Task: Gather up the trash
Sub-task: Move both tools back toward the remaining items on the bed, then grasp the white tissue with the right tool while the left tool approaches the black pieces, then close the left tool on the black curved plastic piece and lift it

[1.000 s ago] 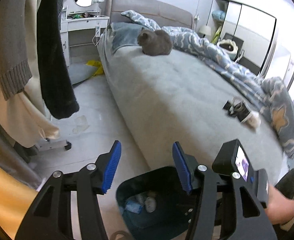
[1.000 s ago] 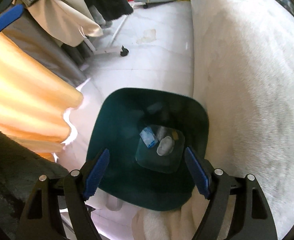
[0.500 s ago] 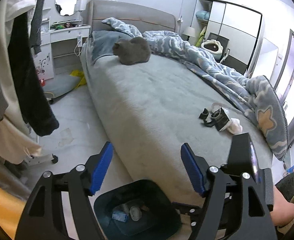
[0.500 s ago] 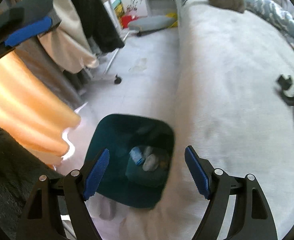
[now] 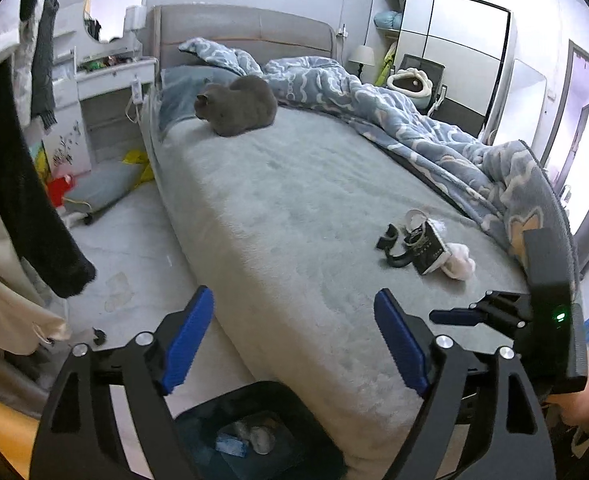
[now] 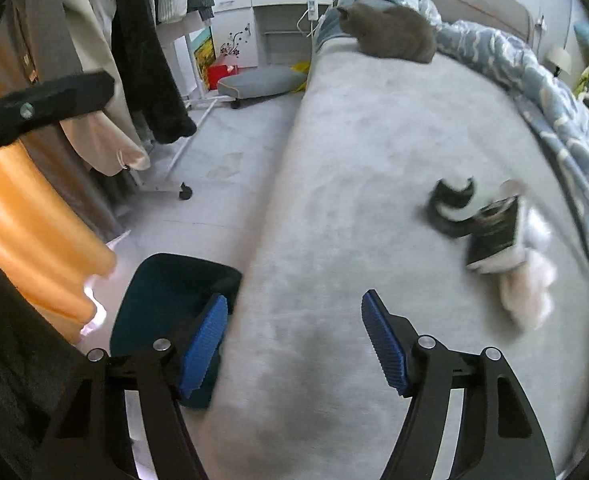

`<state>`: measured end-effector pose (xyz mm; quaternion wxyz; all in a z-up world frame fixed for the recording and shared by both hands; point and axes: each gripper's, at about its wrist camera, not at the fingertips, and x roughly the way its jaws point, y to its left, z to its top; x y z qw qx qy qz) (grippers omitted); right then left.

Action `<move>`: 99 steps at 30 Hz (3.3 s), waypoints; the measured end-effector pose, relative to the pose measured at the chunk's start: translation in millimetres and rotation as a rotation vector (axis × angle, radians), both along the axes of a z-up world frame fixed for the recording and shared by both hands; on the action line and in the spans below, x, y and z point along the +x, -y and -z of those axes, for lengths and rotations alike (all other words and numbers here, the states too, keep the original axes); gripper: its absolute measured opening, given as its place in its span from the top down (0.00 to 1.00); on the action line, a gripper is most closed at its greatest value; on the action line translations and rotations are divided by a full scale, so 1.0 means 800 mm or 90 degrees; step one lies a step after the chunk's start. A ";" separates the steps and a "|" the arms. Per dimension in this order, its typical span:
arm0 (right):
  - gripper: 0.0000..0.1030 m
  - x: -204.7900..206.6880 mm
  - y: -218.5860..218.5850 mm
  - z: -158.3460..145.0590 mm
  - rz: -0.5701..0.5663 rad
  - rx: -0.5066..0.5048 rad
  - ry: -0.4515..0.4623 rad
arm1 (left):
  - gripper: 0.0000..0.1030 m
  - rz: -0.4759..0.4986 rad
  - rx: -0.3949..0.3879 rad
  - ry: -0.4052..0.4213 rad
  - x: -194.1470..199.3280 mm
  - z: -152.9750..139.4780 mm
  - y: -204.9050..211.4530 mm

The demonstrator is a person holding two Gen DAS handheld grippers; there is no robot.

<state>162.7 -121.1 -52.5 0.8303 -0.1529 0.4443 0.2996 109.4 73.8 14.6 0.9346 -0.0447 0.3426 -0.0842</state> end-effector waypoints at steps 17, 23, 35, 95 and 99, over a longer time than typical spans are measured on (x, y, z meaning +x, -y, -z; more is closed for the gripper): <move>0.37 0.050 0.107 -0.021 0.077 0.002 0.053 | 0.13 0.010 -0.014 -0.042 0.065 0.020 0.049; 0.38 0.073 0.134 -0.014 0.095 0.003 0.045 | 0.12 0.041 -0.006 -0.045 0.091 0.029 0.079; 0.46 0.115 0.148 0.015 0.108 -0.036 0.022 | 0.12 0.057 -0.030 -0.087 0.125 0.055 0.109; 0.70 0.146 0.263 0.001 0.212 0.153 -0.003 | 0.46 0.056 0.000 -0.126 0.197 0.136 0.211; 0.70 0.142 0.258 -0.010 0.210 0.153 0.004 | 0.49 0.068 -0.009 -0.126 0.191 0.132 0.207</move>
